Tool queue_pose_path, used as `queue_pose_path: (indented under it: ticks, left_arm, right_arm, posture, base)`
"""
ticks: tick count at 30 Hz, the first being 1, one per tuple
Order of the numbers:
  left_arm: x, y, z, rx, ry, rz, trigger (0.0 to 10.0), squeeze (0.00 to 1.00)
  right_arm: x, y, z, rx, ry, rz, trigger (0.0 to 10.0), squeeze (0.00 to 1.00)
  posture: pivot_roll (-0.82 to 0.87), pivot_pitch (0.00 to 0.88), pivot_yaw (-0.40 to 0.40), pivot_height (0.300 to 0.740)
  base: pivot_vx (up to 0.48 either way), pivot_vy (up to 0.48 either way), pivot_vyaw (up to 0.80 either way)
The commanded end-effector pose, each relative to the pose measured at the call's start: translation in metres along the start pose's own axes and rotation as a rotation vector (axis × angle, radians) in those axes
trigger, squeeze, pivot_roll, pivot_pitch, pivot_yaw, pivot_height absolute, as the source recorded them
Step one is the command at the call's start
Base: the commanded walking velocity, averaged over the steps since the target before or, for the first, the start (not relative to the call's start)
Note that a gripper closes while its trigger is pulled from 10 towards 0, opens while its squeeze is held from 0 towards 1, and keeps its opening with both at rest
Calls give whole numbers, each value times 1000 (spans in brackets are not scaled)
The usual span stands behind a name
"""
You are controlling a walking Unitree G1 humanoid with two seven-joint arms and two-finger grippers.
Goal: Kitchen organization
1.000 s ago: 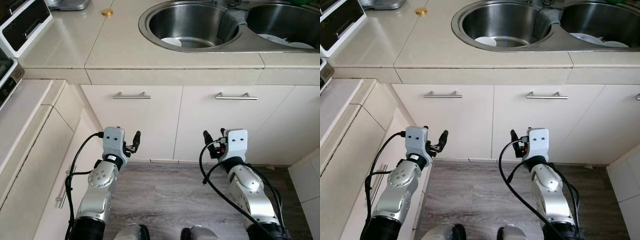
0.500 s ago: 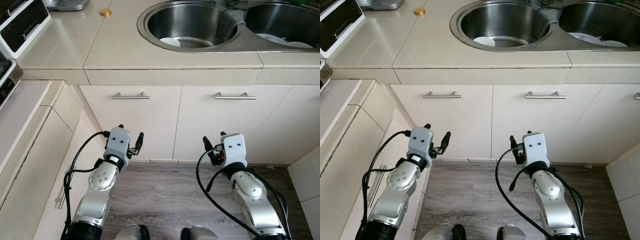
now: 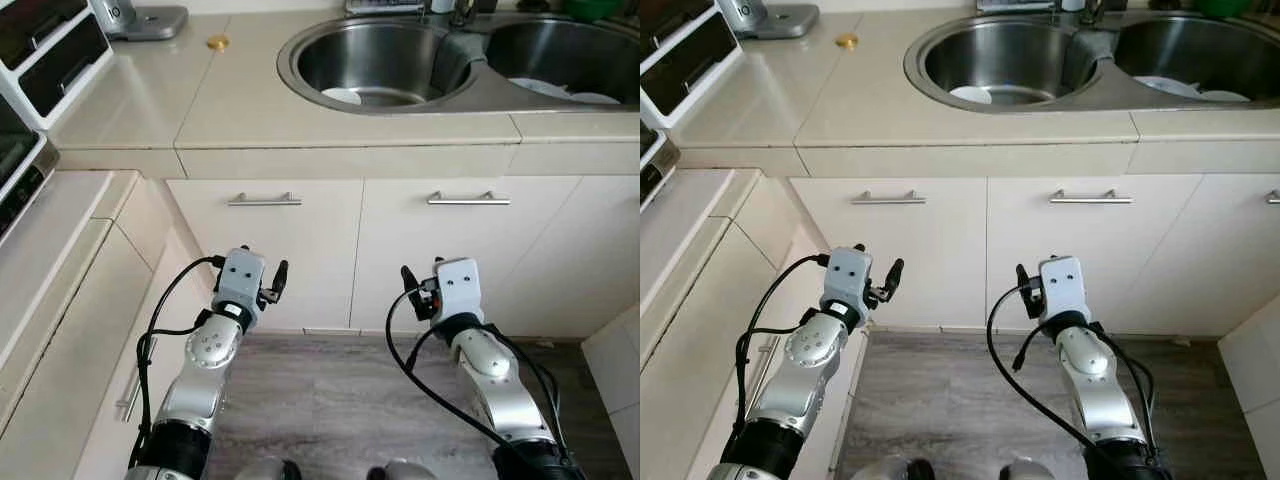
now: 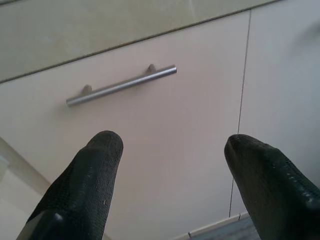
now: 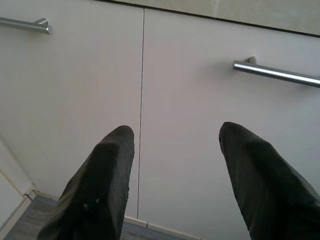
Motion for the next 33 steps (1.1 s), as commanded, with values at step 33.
queue_pose_path:
  ticks: [33]
  left_arm:
    - [10, 22, 47, -32, 5, 94, 10000, 0]
  right_arm:
    - [-11, 27, 47, -91, -24, -60, 10000, 0]
  posture:
    - [-118, 0, 64, 740]
  base:
    - [0, 0, 0]
Point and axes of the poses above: a point about 5 cm out from each wrist's last joint towards the gripper, its own z axis pointing out of the wrist towards the gripper, its own y axis along the axis of the wrist's last joint, x = y × z, the point moved 4 cm from there along z, pointing out of the wrist towards the gripper, and after that the axes turned 9 degrees about z, right-handed, at the moved point
